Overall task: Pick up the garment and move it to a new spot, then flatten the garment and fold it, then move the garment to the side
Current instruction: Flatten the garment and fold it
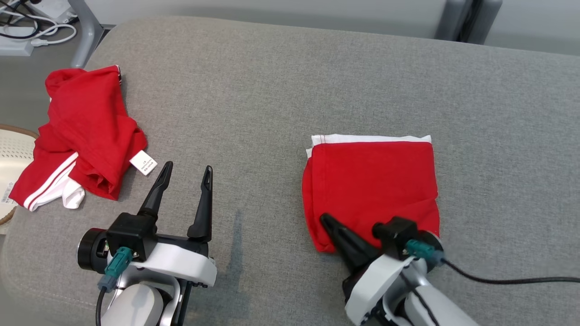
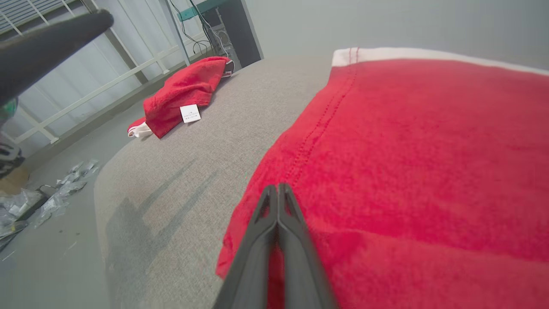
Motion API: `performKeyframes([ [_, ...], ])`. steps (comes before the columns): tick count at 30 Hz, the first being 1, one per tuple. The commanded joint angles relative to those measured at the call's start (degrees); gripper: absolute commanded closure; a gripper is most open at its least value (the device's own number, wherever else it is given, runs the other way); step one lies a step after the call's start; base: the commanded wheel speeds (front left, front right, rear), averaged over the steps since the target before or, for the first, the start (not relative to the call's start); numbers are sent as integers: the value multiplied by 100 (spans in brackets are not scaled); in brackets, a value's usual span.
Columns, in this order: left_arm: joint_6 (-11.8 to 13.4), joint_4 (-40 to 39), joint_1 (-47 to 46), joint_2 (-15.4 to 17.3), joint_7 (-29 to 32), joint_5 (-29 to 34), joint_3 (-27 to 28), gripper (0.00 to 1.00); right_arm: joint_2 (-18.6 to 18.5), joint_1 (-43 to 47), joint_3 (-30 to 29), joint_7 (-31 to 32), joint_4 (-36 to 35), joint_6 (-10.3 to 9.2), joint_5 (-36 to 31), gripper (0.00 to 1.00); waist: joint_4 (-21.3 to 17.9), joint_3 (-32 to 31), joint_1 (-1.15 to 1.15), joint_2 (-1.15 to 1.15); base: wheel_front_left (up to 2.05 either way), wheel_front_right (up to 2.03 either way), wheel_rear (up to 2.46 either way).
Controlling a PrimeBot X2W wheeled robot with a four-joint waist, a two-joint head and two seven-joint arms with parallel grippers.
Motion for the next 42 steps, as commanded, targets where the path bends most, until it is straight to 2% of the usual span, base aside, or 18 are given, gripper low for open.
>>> performKeyframes([
  [1,-12,17,-64,19,-32,-13,19,0,-31,76,105,6,-47,-2,-8,100,-25,-8,0,0,0,0,0],
  [5,0,47,-98,40,-34,-30,32,0,-30,168,346,69,-146,-2,77,100,-96,-37,0,0,0,0,0],
  [8,43,47,-54,66,-43,-29,53,0,-31,210,252,-51,-328,-2,81,100,-185,-110,0,0,0,0,0],
  [14,136,-41,55,196,-49,-36,167,0,-31,415,-640,-117,-892,-2,-213,100,-404,-336,0,0,0,0,0],
  [19,161,-162,141,312,-71,-69,261,0,-54,715,-1751,-1,-1419,-2,-551,100,-579,-550,0,0,0,0,0],
  [21,131,-217,213,340,-53,-131,276,0,-61,830,-2175,65,-1603,-2,-689,45,-644,-632,0,0,0,0,0],
  [22,129,-241,237,363,-41,-133,292,0,-60,877,-2348,90,-1692,-2,-750,0,-672,-676,0,0,0,0,0],
  [27,74,-307,378,446,-111,-244,420,0,-80,1085,-3029,226,-1912,-2,-901,0,-797,-906,0,0,0,0,0],
  [42,-34,-297,1002,892,-89,-232,448,0,-106,1880,-3664,475,-2042,-2,-861,0,-871,-1595,0,0,0,0,0],
])
